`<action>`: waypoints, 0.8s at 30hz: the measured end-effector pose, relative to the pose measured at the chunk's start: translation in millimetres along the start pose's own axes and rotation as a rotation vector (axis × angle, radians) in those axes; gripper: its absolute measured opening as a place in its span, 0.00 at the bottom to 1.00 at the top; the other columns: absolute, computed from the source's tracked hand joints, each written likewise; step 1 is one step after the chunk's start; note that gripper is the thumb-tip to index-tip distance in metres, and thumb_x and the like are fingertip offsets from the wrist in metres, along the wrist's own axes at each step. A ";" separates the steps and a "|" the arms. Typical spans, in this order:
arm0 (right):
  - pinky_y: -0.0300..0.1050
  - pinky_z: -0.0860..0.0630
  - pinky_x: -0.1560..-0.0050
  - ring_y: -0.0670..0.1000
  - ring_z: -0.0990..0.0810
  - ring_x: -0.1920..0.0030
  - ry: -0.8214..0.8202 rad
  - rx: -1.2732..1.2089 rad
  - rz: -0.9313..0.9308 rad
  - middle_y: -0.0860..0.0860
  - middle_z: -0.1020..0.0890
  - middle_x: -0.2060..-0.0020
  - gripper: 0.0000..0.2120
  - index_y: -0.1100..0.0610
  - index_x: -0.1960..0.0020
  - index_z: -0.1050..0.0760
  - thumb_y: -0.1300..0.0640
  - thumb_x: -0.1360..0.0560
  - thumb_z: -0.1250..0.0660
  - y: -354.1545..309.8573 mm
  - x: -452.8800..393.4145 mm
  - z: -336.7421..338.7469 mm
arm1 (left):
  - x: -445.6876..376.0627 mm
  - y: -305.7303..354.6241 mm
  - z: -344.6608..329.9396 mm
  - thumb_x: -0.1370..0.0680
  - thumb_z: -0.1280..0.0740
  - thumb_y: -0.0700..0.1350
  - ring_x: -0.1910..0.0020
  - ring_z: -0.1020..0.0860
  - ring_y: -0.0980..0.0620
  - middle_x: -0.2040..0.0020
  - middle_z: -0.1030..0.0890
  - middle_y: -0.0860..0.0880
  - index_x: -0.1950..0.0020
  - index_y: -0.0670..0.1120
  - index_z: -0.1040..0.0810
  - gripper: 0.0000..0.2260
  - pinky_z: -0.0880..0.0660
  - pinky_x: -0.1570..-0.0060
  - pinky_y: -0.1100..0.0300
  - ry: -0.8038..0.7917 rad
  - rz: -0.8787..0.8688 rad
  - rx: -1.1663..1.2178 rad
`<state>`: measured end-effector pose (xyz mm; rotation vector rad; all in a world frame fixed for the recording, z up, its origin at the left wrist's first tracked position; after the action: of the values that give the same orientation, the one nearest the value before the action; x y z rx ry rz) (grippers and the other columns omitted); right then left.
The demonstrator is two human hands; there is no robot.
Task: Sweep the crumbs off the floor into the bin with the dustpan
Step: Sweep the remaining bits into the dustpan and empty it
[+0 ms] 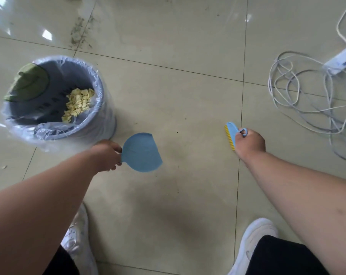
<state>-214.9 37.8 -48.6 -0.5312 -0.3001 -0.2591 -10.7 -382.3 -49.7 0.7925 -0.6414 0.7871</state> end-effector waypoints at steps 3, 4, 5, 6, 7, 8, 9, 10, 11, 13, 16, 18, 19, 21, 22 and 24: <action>0.48 0.28 0.60 0.66 0.20 0.52 -0.056 0.000 0.057 0.62 0.17 0.54 0.12 0.62 0.49 0.21 0.56 0.21 0.40 -17.4 4.7 -22.6 | -5.8 -1.4 -0.7 0.21 0.28 0.39 0.67 0.20 0.44 0.54 0.12 0.36 0.46 0.40 0.16 0.05 0.26 0.69 0.59 -0.013 0.012 0.016; 0.49 0.27 0.59 0.65 0.21 0.54 -0.070 0.007 0.073 0.62 0.17 0.55 0.12 0.62 0.49 0.21 0.55 0.21 0.40 -23.6 6.7 -29.8 | -8.1 -2.2 -1.2 0.21 0.28 0.38 0.67 0.20 0.44 0.54 0.12 0.36 0.45 0.40 0.17 0.06 0.26 0.69 0.59 -0.018 0.014 0.016; 0.49 0.27 0.60 0.64 0.22 0.57 -0.082 0.016 0.088 0.61 0.17 0.57 0.11 0.61 0.51 0.22 0.55 0.21 0.40 -29.8 8.7 -36.7 | -10.4 -3.2 -1.8 0.21 0.28 0.38 0.68 0.20 0.44 0.54 0.12 0.36 0.45 0.40 0.16 0.06 0.25 0.69 0.59 -0.024 0.017 0.015; 0.48 0.30 0.62 0.62 0.25 0.60 -0.091 0.027 0.104 0.60 0.18 0.59 0.12 0.62 0.52 0.23 0.55 0.20 0.40 -36.1 11.0 -43.3 | -12.3 -4.1 -2.3 0.21 0.28 0.38 0.68 0.19 0.45 0.55 0.12 0.37 0.44 0.40 0.16 0.07 0.25 0.70 0.59 -0.028 0.019 0.014; 0.48 0.32 0.63 0.60 0.27 0.62 -0.100 0.036 0.118 0.60 0.20 0.61 0.12 0.62 0.53 0.25 0.54 0.20 0.40 -42.7 13.7 -49.8 | -13.9 -5.4 -2.4 0.21 0.28 0.39 0.69 0.19 0.45 0.55 0.12 0.37 0.44 0.40 0.16 0.07 0.25 0.71 0.59 -0.032 0.023 0.010; 0.48 0.33 0.64 0.60 0.28 0.62 -0.112 0.041 0.135 0.58 0.21 0.63 0.12 0.62 0.54 0.25 0.54 0.20 0.40 -49.7 16.5 -55.9 | -15.4 -6.9 -2.3 0.21 0.28 0.39 0.69 0.19 0.46 0.56 0.12 0.38 0.44 0.40 0.16 0.07 0.25 0.71 0.60 -0.034 0.029 0.006; 0.49 0.31 0.63 0.62 0.26 0.61 -0.129 0.040 0.149 0.58 0.20 0.62 0.12 0.62 0.53 0.24 0.54 0.20 0.40 -56.4 19.0 -62.3 | -17.0 -8.9 -2.0 0.22 0.27 0.40 0.69 0.19 0.46 0.57 0.12 0.39 0.43 0.41 0.17 0.08 0.24 0.71 0.60 -0.034 0.035 0.003; 0.50 0.27 0.61 0.63 0.24 0.59 -0.148 0.035 0.163 0.58 0.18 0.60 0.12 0.61 0.52 0.23 0.54 0.20 0.40 -62.9 21.7 -68.6 | -18.3 -10.5 -1.3 0.22 0.27 0.40 0.69 0.18 0.46 0.57 0.12 0.41 0.42 0.42 0.17 0.09 0.23 0.71 0.60 -0.036 0.039 -0.001; 0.50 0.25 0.57 0.63 0.22 0.57 -0.166 0.033 0.181 0.58 0.17 0.59 0.12 0.61 0.51 0.22 0.54 0.20 0.40 -69.3 24.7 -74.4 | -19.3 -12.0 -0.6 0.22 0.27 0.40 0.69 0.18 0.46 0.58 0.12 0.41 0.41 0.42 0.17 0.10 0.22 0.70 0.59 -0.041 0.041 -0.008; 0.50 0.24 0.54 0.62 0.20 0.55 -0.203 0.050 0.235 0.58 0.16 0.59 0.11 0.59 0.51 0.20 0.55 0.20 0.39 -80.8 31.6 -85.9 | -21.0 -14.4 0.9 0.21 0.28 0.40 0.68 0.18 0.46 0.58 0.12 0.42 0.40 0.42 0.17 0.10 0.21 0.67 0.57 -0.055 0.045 -0.024; 0.48 0.24 0.53 0.60 0.19 0.54 -0.286 0.065 0.285 0.56 0.15 0.58 0.10 0.57 0.50 0.19 0.55 0.21 0.37 -92.8 41.0 -103.1 | -23.3 -18.1 4.1 0.21 0.29 0.38 0.68 0.17 0.46 0.57 0.12 0.42 0.40 0.42 0.17 0.10 0.21 0.66 0.56 -0.065 0.061 -0.044; 0.46 0.25 0.52 0.59 0.18 0.53 -0.325 0.077 0.288 0.55 0.15 0.57 0.10 0.56 0.50 0.18 0.54 0.21 0.36 -99.7 40.3 -110.4 | -26.2 -20.5 6.3 0.21 0.29 0.38 0.69 0.17 0.47 0.57 0.12 0.43 0.39 0.41 0.17 0.11 0.21 0.68 0.58 -0.070 0.069 -0.057; 0.46 0.24 0.52 0.58 0.17 0.52 -0.312 0.080 0.288 0.55 0.14 0.57 0.10 0.57 0.50 0.17 0.53 0.21 0.36 -104.8 37.1 -110.7 | -27.8 -21.9 7.2 0.21 0.30 0.38 0.69 0.17 0.48 0.58 0.12 0.44 0.38 0.41 0.17 0.12 0.22 0.69 0.58 -0.072 0.073 -0.062; 0.48 0.23 0.50 0.60 0.17 0.51 -0.211 0.059 0.290 0.58 0.14 0.56 0.12 0.59 0.49 0.17 0.53 0.21 0.36 -117.9 26.8 -101.6 | -29.7 -23.9 8.8 0.21 0.30 0.38 0.71 0.17 0.48 0.58 0.12 0.45 0.36 0.42 0.18 0.13 0.23 0.71 0.59 -0.075 0.083 -0.062; 0.50 0.22 0.49 0.60 0.17 0.51 -0.150 0.035 0.291 0.59 0.14 0.55 0.13 0.60 0.49 0.18 0.53 0.21 0.37 -124.0 21.3 -94.1 | -30.2 -24.5 8.9 0.21 0.30 0.38 0.71 0.17 0.49 0.58 0.12 0.45 0.36 0.41 0.18 0.13 0.23 0.72 0.59 -0.077 0.085 -0.063; 0.51 0.23 0.48 0.61 0.19 0.49 -0.072 -0.005 0.299 0.60 0.15 0.52 0.13 0.61 0.46 0.18 0.55 0.20 0.38 -132.4 11.3 -81.0 | -30.4 -25.4 8.4 0.21 0.29 0.39 0.71 0.17 0.49 0.58 0.12 0.45 0.36 0.41 0.18 0.13 0.23 0.72 0.60 -0.084 0.088 -0.075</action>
<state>-229.2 -117.1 -50.9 -0.5839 -0.2859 0.0495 -8.7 -411.8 -77.4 0.7352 -0.7806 0.8083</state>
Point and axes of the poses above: each hand's wrist, its own x-axis away from the middle knuckle, its own z-axis out of the back of the hand, y = z × x, the point moved 6 cm from there along -x, towards the middle knuckle
